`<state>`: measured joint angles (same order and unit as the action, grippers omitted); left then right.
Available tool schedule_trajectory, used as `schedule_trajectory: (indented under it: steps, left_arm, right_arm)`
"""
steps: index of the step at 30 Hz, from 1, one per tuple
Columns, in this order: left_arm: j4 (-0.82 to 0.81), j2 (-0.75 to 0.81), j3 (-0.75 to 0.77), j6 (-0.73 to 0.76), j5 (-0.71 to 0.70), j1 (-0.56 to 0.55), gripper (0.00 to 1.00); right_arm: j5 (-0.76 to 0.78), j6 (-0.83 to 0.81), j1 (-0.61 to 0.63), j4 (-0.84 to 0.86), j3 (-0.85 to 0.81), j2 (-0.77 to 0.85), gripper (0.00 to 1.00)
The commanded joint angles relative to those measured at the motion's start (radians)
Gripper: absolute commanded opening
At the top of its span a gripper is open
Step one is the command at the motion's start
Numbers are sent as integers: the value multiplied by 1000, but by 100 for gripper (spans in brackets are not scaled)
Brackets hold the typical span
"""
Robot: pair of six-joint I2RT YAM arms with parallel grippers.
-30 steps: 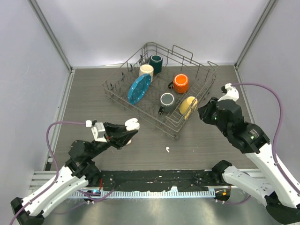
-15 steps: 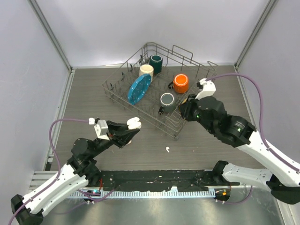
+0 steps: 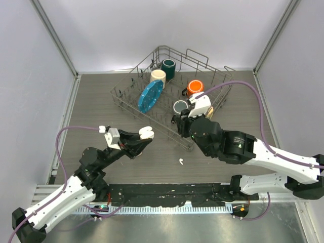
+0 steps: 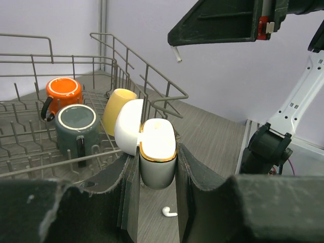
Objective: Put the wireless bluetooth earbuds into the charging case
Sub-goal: Place the earbud in the charging case.
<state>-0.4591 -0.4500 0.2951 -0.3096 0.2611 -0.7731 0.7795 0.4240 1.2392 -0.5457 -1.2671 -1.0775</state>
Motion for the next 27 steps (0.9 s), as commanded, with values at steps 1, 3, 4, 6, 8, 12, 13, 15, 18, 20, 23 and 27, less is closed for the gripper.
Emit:
schedule_trajectory:
  steps: [1,3,4,6,8,12,13,15,18,20,23,27]
  left_arm:
    - [-50,-4,44,-2,-5,-5,0]
    - [-53,-9,41,-3,1,-3,0]
    - [-53,-12,41,-5,3,-3,0]
    - [-53,-16,39,-3,6,-3,0]
    - [-55,-19,39,-5,6,-5,0]
    - [-59,-27,42,-3,9,-5,0]
    - [-61,-30,41,-3,9,-5,0]
    - [-67,-33,42,-5,9,-5,0]
    - [-76,-36,44,-3,7,-5,0]
    - [-85,-41,44,-5,10,-3,0]
    - [-93,-47,44,-6,15,-3,0]
    - [-99,-47,44,-10,20,-5,0]
  right_arm:
    - [122,-73,51,142,-35,-30,1]
    - [98,-85,61,170,-34,-41,1]
    - [96,-87,63,179,-32,-44,1]
    - [89,-103,74,208,-31,-56,1]
    - [81,-119,95,242,-29,-71,1]
    - [76,-154,135,289,-29,-96,1]
    - [76,-157,143,296,-29,-101,1]
    - [63,-165,158,314,-31,-116,1]
    - [57,-162,177,352,-15,-124,1]
    - [50,-154,183,387,8,-124,1]
    - [49,-142,184,420,31,-127,1]
    - [38,-134,186,428,41,-134,1]
